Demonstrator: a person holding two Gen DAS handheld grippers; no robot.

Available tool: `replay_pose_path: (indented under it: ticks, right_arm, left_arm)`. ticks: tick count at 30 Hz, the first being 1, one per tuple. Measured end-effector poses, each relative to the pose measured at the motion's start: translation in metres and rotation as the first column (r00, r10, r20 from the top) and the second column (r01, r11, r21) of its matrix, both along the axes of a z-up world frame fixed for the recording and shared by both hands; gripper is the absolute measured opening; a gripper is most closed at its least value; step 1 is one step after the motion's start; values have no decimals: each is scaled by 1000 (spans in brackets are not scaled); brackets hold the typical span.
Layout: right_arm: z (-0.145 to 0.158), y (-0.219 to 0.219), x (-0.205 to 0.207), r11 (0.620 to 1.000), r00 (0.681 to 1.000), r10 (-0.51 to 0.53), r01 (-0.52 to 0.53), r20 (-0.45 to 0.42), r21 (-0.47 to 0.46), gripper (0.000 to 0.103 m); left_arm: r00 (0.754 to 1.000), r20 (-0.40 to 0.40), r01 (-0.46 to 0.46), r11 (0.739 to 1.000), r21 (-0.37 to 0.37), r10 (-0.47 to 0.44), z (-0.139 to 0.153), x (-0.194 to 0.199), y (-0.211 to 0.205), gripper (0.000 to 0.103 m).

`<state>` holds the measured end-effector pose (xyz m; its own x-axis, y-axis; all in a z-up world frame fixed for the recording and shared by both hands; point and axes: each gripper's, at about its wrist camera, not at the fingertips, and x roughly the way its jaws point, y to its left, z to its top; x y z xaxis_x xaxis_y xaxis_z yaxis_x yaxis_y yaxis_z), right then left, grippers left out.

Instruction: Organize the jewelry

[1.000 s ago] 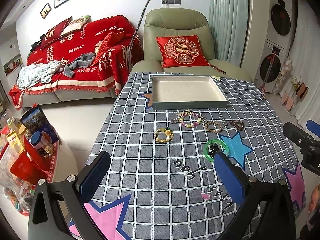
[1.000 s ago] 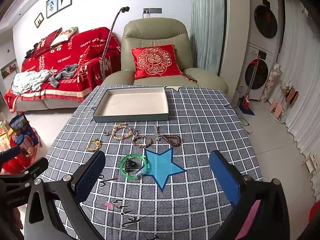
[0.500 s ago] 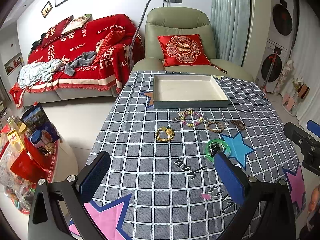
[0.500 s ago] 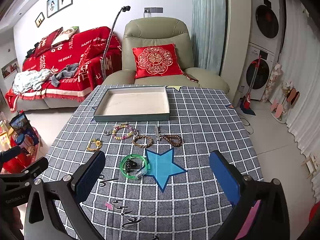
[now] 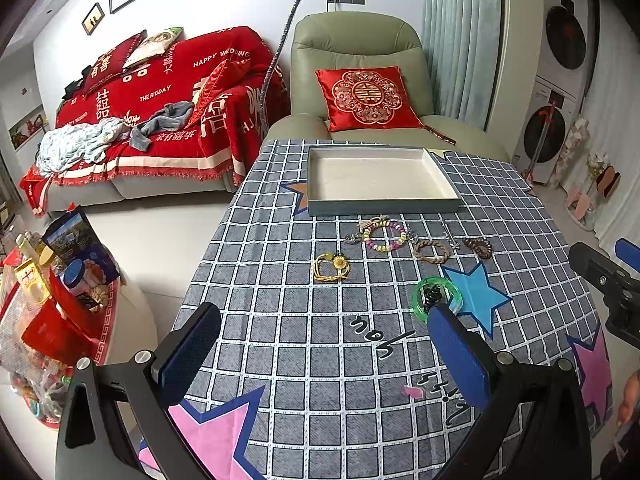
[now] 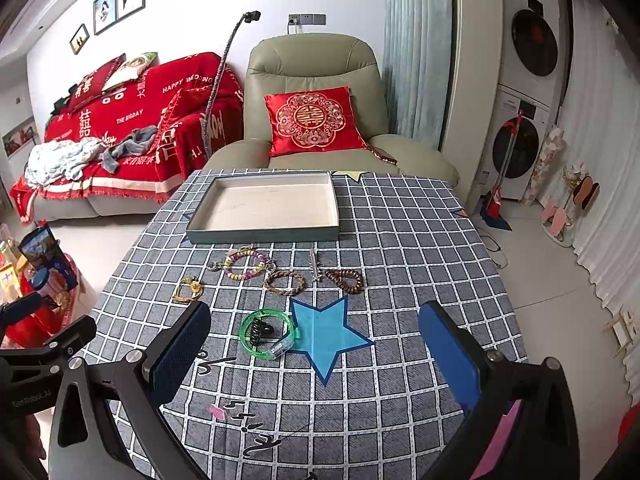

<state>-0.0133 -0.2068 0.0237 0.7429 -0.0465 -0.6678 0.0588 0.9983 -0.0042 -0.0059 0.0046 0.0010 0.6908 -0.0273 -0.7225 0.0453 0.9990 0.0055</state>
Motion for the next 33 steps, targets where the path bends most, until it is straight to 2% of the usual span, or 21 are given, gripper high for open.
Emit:
replay_pose_path:
  ticks: [33]
  right_arm:
    - [-1, -1, 1, 1000, 1000, 2, -2, -4, -2, 103]
  left_arm:
    - [1000, -8, 1, 1000, 5, -1, -2, 0, 0, 103]
